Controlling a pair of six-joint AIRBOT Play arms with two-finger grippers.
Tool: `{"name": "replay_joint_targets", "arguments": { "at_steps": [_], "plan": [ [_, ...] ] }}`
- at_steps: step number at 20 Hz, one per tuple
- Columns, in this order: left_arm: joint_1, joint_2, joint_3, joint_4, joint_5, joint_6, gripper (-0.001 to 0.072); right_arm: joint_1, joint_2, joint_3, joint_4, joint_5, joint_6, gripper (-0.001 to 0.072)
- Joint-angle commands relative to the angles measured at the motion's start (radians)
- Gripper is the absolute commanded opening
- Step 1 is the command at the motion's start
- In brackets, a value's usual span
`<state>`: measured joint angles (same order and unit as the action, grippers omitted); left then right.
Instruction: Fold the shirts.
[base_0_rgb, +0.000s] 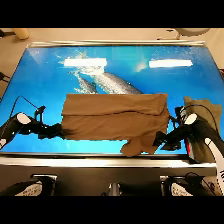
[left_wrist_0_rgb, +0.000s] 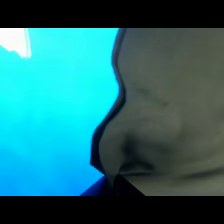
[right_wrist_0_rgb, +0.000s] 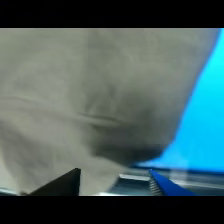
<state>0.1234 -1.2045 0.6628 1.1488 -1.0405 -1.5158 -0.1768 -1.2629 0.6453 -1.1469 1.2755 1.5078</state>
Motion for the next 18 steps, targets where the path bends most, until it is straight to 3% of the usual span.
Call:
{"name": "replay_joint_targets", "arguments": {
  "at_steps": [1,2,7,9,11,14,17,18],
  "plan": [
    [-0.002,0.032,0.000,-0.005,-0.010,-0.002,0.0022,0.001,0.002,-0.076,0.071,-0.146,-0.009,0.0171],
    [-0.002,0.032,0.001,-0.005,-0.008,-0.002,0.0022,0.001,0.002,-0.071,0.071,-0.145,-0.009,0.0025],
    [0.000,0.110,0.186,-0.005,-0.035,0.054,0.0017,0.001,0.102,0.218,0.071,-0.005,-0.028,0.0017],
    [0.000,0.088,0.301,-0.005,-0.004,0.026,0.0016,0.001,0.089,0.379,0.061,-0.119,0.006,0.0017],
    [0.000,-0.034,0.417,-0.006,0.003,0.005,0.0017,0.001,-0.007,0.504,0.063,-0.257,0.037,0.0017],
    [0.002,-0.260,0.605,-0.060,0.003,-0.017,0.0019,0.001,-0.220,0.662,0.069,-0.288,0.065,0.0018],
    [-0.002,-0.444,0.748,-0.132,0.002,-0.105,0.0023,0.001,-0.366,0.720,0.150,-0.324,0.097,0.0020],
    [-0.004,-0.483,0.770,-0.169,0.003,-0.108,0.0057,0.001,-0.393,0.720,0.193,-0.336,0.096,0.0021]
  ]
}}
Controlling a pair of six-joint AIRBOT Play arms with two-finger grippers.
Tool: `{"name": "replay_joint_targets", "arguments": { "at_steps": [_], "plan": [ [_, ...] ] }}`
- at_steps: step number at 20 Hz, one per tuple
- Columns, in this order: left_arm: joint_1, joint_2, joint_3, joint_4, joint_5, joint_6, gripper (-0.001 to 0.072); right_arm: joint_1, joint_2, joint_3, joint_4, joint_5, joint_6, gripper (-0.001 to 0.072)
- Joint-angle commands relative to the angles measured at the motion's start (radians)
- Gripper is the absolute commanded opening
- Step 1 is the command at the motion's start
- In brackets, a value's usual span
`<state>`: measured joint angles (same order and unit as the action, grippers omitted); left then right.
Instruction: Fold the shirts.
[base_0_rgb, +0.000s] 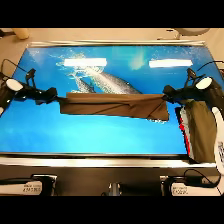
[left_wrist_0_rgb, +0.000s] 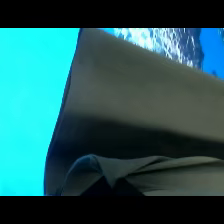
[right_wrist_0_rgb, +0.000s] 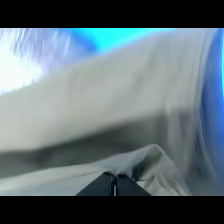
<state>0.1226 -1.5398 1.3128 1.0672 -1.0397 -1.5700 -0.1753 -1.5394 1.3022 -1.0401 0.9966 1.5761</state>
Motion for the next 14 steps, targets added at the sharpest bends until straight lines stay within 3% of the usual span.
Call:
{"name": "replay_joint_targets", "arguments": {
  "at_steps": [1,2,3,6,8,14],
  "plan": [
    [-0.006,-0.180,0.133,-0.118,0.002,-0.053,0.0265,0.000,-0.139,0.063,0.119,-0.058,0.027,0.0068],
    [-0.006,-0.198,0.138,-0.137,-0.002,-0.053,0.0592,-0.001,-0.149,0.063,0.117,-0.061,0.026,0.0335],
    [-0.002,-0.201,0.143,-0.134,-0.006,-0.048,0.0674,-0.004,-0.145,0.064,0.083,-0.055,-0.005,0.0707],
    [0.033,-0.184,0.179,-0.133,-0.080,0.035,0.0665,-0.027,-0.125,0.076,-0.171,0.064,-0.024,0.0706],
    [0.029,-0.160,0.189,-0.134,-0.145,0.078,0.0648,-0.027,-0.148,0.075,-0.255,0.168,-0.026,0.0709],
    [-0.084,-0.066,0.188,-0.134,-0.175,0.082,0.0648,0.010,-0.254,0.075,0.010,0.194,-0.030,0.0708]
  ]
}}
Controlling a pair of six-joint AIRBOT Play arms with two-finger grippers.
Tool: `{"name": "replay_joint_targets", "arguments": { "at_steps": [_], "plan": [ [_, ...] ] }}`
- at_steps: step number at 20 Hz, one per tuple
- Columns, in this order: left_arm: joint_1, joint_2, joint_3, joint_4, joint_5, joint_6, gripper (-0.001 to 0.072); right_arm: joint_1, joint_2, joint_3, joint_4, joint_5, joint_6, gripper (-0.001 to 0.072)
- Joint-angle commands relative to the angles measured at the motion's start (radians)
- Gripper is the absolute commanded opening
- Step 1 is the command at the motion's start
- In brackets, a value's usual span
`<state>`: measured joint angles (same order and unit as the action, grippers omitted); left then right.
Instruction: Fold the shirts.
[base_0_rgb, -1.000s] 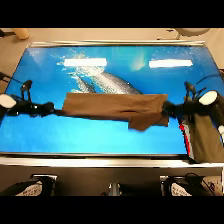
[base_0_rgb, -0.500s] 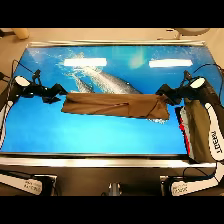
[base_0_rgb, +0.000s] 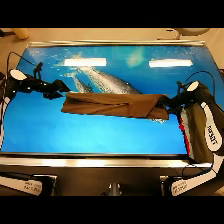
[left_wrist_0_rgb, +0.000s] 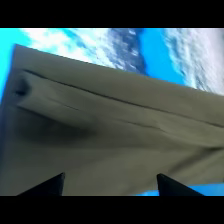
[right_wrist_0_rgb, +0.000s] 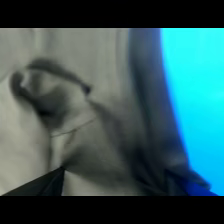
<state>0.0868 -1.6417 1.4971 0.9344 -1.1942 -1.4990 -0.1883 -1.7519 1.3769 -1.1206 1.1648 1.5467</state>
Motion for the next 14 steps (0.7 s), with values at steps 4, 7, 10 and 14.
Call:
{"name": "replay_joint_targets", "arguments": {
  "at_steps": [4,7,10,14],
  "plan": [
    [-0.161,0.036,0.001,0.000,-0.008,0.011,0.0643,0.102,-0.052,0.013,0.096,-0.037,0.048,0.0086],
    [-0.276,-0.001,0.001,-0.006,0.106,0.007,0.0063,0.100,0.007,0.078,0.148,0.052,0.037,0.0019],
    [-0.441,-0.098,0.002,-0.093,0.314,-0.066,0.0025,0.100,0.152,0.123,0.198,0.159,0.039,0.0019],
    [-0.639,-0.251,0.004,-0.367,0.449,-0.072,0.0024,0.100,0.386,0.123,0.210,0.285,0.055,0.0019]
  ]
}}
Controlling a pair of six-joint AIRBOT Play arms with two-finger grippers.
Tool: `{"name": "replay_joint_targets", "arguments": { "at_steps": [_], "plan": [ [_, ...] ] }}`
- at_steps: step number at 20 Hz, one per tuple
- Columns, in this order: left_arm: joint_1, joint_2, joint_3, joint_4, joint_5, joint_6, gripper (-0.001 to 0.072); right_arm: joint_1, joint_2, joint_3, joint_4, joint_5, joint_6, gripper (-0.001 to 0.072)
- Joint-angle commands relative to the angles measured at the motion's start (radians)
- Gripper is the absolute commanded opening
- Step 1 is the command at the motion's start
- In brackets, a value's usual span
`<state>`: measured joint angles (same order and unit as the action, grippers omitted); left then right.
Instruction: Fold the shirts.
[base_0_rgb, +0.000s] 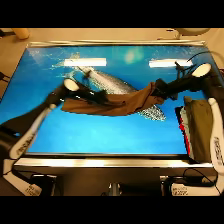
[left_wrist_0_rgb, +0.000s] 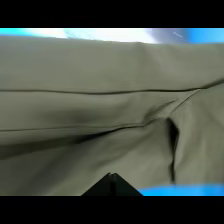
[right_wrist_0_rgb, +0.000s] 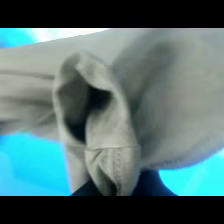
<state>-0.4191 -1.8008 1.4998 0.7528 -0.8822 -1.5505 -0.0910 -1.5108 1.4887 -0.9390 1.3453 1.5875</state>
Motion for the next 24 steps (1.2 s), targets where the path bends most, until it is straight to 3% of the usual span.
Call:
{"name": "replay_joint_targets", "arguments": {
  "at_steps": [1,4,6,8,12,15,16,17,18,21,24],
  "plan": [
    [-0.180,-0.121,0.002,-0.252,0.175,-0.020,0.0024,0.002,0.198,0.011,0.027,0.135,0.022,0.0020],
    [-0.286,-0.173,0.002,-0.428,0.246,-0.006,0.0023,0.002,0.298,0.011,0.013,0.156,0.034,0.0020],
    [-0.283,-0.157,0.001,-0.423,0.255,0.062,0.0021,0.003,0.308,0.011,0.012,0.140,0.036,0.0020],
    [-0.206,-0.087,0.000,-0.288,0.254,0.072,0.0020,0.041,0.277,0.011,0.011,0.114,0.036,0.0020],
    [0.066,0.177,0.000,0.111,0.184,-0.060,0.0020,0.266,0.104,0.011,0.040,-0.105,0.036,0.0020],
    [0.259,0.401,0.000,0.203,0.113,-0.077,0.0021,0.437,-0.119,0.011,0.200,-0.316,0.035,0.0023],
    [0.303,0.467,0.000,0.207,0.096,-0.077,0.0021,0.477,-0.194,0.011,0.275,-0.377,0.019,0.0152],
    [0.332,0.522,0.000,0.222,0.076,-0.076,0.0021,0.501,-0.260,0.011,0.367,-0.414,-0.032,0.0512],
    [0.356,0.573,0.000,0.246,0.042,-0.073,0.0022,0.499,-0.300,0.011,0.443,-0.406,-0.078,0.0685],
    [0.376,0.673,-0.001,0.397,-0.102,-0.073,0.0022,0.388,-0.282,0.011,0.376,-0.248,-0.077,0.0639],
    [0.374,0.711,-0.029,0.497,-0.183,-0.072,0.0022,0.227,-0.189,0.011,-0.037,-0.016,0.038,0.0639]
  ]
}}
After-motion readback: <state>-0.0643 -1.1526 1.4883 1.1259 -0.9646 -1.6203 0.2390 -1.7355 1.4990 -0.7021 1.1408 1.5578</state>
